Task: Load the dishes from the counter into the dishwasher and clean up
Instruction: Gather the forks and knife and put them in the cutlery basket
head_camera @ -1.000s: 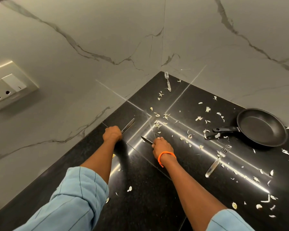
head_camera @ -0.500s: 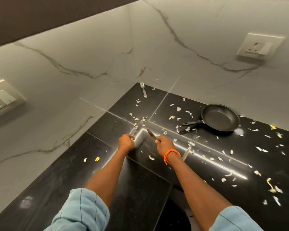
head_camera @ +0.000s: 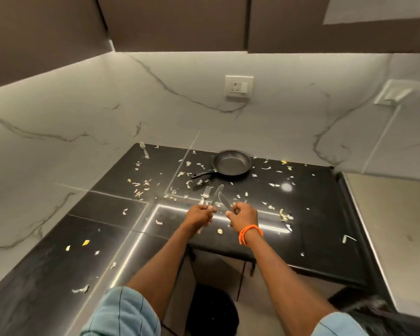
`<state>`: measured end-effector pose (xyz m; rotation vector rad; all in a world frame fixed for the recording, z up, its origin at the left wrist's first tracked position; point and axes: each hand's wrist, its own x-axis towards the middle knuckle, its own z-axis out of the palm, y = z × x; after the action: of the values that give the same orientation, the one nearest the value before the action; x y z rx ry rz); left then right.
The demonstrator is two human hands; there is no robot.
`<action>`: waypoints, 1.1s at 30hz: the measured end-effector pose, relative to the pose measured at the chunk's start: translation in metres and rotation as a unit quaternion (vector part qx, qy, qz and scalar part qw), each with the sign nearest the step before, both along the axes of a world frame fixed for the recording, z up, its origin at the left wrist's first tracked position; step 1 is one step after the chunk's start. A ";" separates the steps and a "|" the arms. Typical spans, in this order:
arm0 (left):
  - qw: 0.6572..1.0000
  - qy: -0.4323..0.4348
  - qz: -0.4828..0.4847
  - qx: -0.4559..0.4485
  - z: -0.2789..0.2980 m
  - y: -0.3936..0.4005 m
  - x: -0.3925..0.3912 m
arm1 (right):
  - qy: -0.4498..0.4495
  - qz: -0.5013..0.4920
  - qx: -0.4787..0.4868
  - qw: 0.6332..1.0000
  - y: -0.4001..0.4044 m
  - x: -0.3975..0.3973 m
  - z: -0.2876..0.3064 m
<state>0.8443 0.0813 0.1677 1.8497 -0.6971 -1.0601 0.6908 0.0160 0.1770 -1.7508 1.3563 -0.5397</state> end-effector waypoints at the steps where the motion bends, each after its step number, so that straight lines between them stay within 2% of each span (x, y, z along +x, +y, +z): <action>1: 1.000 0.020 -0.013 0.000 0.000 0.002 -0.018 | -0.004 -0.010 -0.002 1.000 0.004 -0.019 0.002; 4: 0.996 0.083 -0.034 0.002 0.003 0.005 -0.073 | -0.017 -0.052 -0.006 0.998 0.011 -0.075 0.004; 9: 0.989 0.135 -0.068 0.006 0.014 0.009 -0.159 | -0.021 -0.115 0.008 0.993 0.024 -0.162 0.006; 17: 0.982 0.076 -0.169 0.044 0.005 -0.020 -0.285 | -0.016 -0.232 0.015 0.973 0.043 -0.290 -0.008; 21: 0.971 0.063 -0.223 0.062 -0.005 -0.034 -0.341 | 0.019 -0.295 0.010 0.955 0.052 -0.342 -0.020; 26: 0.944 0.112 -0.294 0.103 -0.025 -0.048 -0.424 | 0.054 -0.388 0.050 0.919 0.079 -0.407 -0.027; 33: 0.875 0.115 -0.432 0.186 -0.060 -0.015 -0.535 | 0.005 -0.546 0.118 0.829 0.147 -0.487 -0.070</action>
<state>0.3089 0.0660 0.1077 1.6679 -1.2980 -2.0735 0.2043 0.1625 0.1068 -0.6203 2.2644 -0.8975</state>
